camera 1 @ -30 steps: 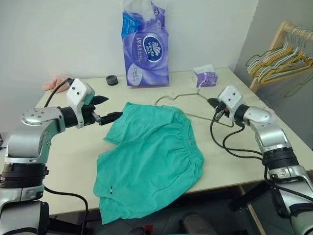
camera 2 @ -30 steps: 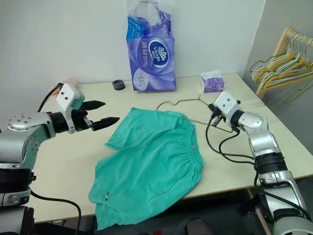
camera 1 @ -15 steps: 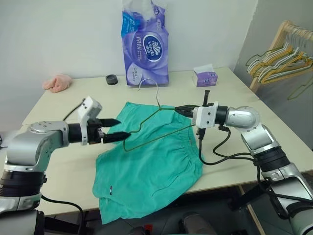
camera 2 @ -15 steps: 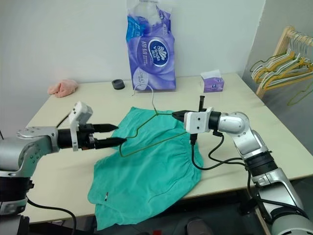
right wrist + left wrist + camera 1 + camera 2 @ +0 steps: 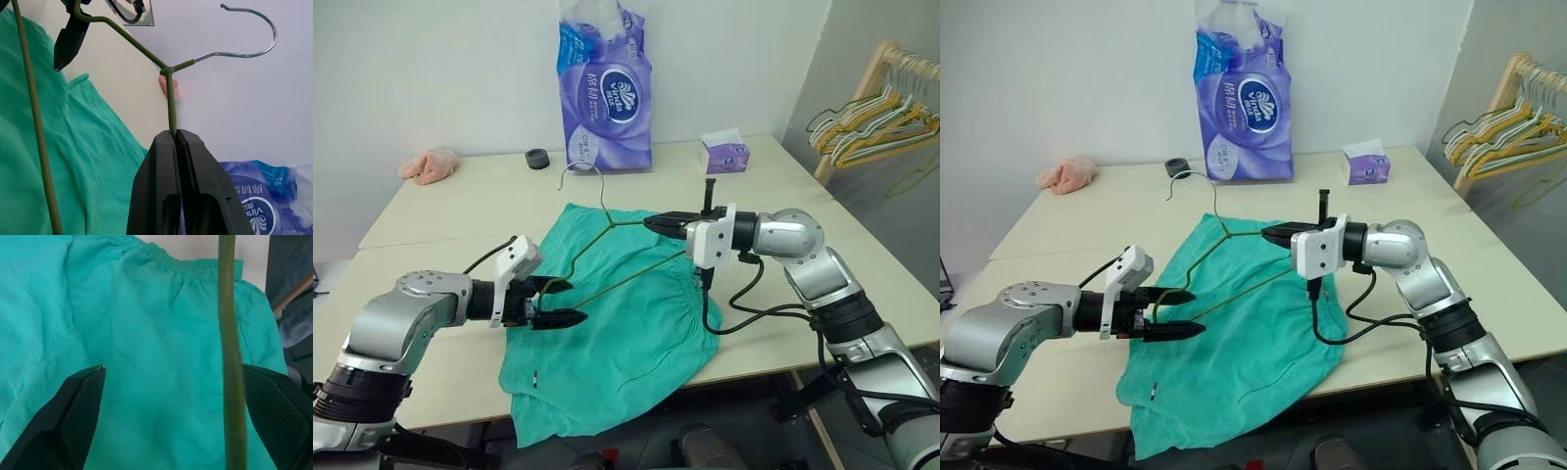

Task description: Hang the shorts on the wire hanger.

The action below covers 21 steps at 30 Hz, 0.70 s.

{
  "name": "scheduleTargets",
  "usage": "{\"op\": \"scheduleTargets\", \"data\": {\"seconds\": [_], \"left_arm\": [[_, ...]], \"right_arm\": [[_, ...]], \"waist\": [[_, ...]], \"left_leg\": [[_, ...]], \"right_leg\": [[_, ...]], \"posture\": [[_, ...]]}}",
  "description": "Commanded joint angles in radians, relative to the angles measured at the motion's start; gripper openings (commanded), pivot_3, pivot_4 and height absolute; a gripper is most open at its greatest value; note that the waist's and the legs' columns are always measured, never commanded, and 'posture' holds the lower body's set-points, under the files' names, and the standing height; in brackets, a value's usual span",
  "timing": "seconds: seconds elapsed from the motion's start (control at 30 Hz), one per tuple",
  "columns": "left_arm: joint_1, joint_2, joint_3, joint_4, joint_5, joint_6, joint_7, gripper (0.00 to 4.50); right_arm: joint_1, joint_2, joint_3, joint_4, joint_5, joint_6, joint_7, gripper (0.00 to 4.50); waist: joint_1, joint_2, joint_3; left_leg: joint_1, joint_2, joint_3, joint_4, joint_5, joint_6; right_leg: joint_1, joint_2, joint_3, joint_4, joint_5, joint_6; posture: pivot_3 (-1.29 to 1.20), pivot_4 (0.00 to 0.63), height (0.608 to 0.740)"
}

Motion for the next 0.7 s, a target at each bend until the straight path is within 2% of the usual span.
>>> {"op": "scheduleTargets", "data": {"seconds": [0.03,0.37,0.4,0.57,0.7], "left_arm": [[0.002,0.018,0.003,-0.026,0.003,-0.033,-0.024,3.35],[0.007,-0.001,0.012,-0.036,-0.004,-0.045,-0.006,0.2],[0.008,-0.001,0.012,-0.036,-0.005,-0.045,-0.005,0.02],[0.034,0.003,0.011,-0.055,0.002,-0.058,-0.007,0.02],[0.046,0.001,0.016,-0.06,0.012,-0.059,0.009,0.0]], "right_arm": [[-0.018,0.002,-0.017,-0.044,0.02,0.013,0.004,0.0],[-0.009,0.0,-0.013,-0.064,0.029,0.037,0.02,0.0],[-0.008,-0.002,-0.01,-0.066,0.028,0.039,0.025,0.0],[0.017,-0.054,0.03,-0.069,-0.005,-0.032,0.083,0.0],[0.008,-0.067,0.008,-0.073,0.038,0.019,0.108,1.02]], "waist": [[0.0,0.0,0.001],[0.0,0.0,0.002],[0.0,0.0,0.002],[0.001,0.0,0.002],[0.001,0.0,0.004]], "left_leg": [[0.0,0.0,0.0,0.0,0.0,0.0],[0.0,0.0,0.0,0.0,0.0,0.0],[0.0,0.0,0.0,0.0,0.0,0.0],[0.0,0.0,0.0,0.0,0.0,0.0],[0.0,0.0,0.0,0.0,0.0,0.0]], "right_leg": [[0.0,0.0,0.0,0.0,0.0,0.0],[0.0,0.0,0.0,0.0,0.0,0.0],[0.0,0.0,0.0,0.0,0.0,0.0],[0.0,0.0,0.0,0.0,0.0,0.0],[0.0,0.0,0.0,0.0,0.0,0.0]], "posture": [[-0.23,0.029,0.74],[-0.23,0.029,0.74],[-0.23,0.029,0.74],[-0.23,0.027,0.74],[-0.23,0.028,0.74]]}}
